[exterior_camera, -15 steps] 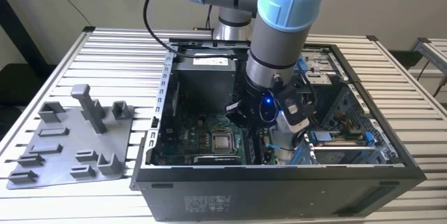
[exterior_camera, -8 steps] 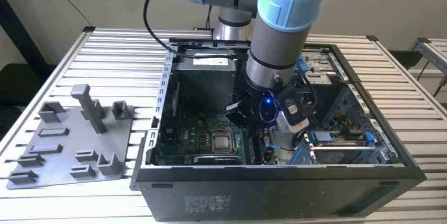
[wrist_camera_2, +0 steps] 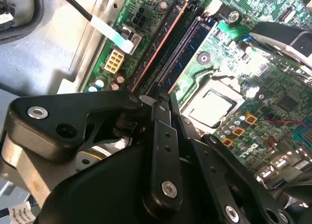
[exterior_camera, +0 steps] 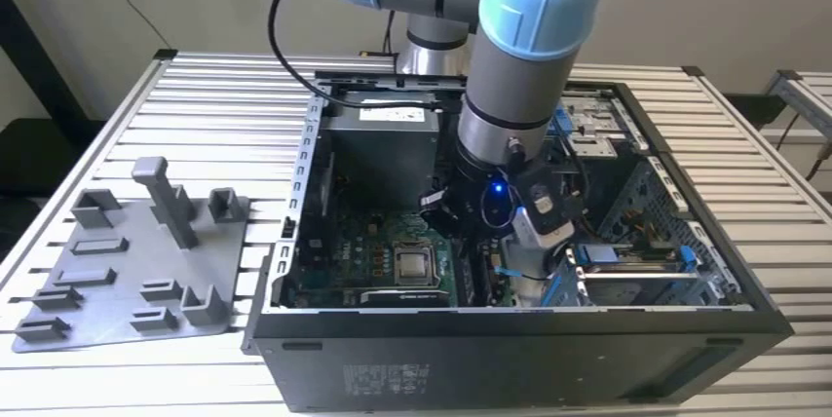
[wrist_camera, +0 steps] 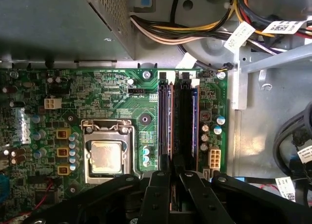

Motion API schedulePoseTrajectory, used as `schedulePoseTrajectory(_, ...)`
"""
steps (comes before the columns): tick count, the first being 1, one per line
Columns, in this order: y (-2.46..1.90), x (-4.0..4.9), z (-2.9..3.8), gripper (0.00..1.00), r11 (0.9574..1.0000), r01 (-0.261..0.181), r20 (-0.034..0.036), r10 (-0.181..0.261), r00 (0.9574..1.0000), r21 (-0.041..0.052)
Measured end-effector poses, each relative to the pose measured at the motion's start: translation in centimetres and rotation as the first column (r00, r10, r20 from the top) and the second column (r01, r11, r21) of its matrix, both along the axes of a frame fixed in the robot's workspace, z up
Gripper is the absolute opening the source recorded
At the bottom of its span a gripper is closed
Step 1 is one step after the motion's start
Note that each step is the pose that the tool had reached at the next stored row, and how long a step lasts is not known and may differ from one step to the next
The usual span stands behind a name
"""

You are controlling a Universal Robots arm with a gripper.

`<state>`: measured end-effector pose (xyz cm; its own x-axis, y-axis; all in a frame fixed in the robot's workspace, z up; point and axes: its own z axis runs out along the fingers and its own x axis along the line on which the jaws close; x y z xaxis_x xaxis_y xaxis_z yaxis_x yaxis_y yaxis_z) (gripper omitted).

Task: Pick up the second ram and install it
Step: 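Insert the second ram into the second slot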

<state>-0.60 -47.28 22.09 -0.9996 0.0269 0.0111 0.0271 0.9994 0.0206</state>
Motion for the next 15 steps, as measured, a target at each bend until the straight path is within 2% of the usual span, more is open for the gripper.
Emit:
schedulePoseTrajectory(4, 0.00, 0.00, -0.18, 0.14, 1.0000, 0.005, 0.0000, -0.005, 1.0000, 0.0003)
schedulePoseTrajectory(12, -0.02, -0.01, -1.06, 0.14, 1.0000, 0.005, -0.0004, -0.005, 1.0000, -0.0010)
schedulePoseTrajectory(15, 0.00, 0.00, -1.12, 0.14, 1.0000, 0.006, 0.0000, -0.006, 1.0000, -0.0002)
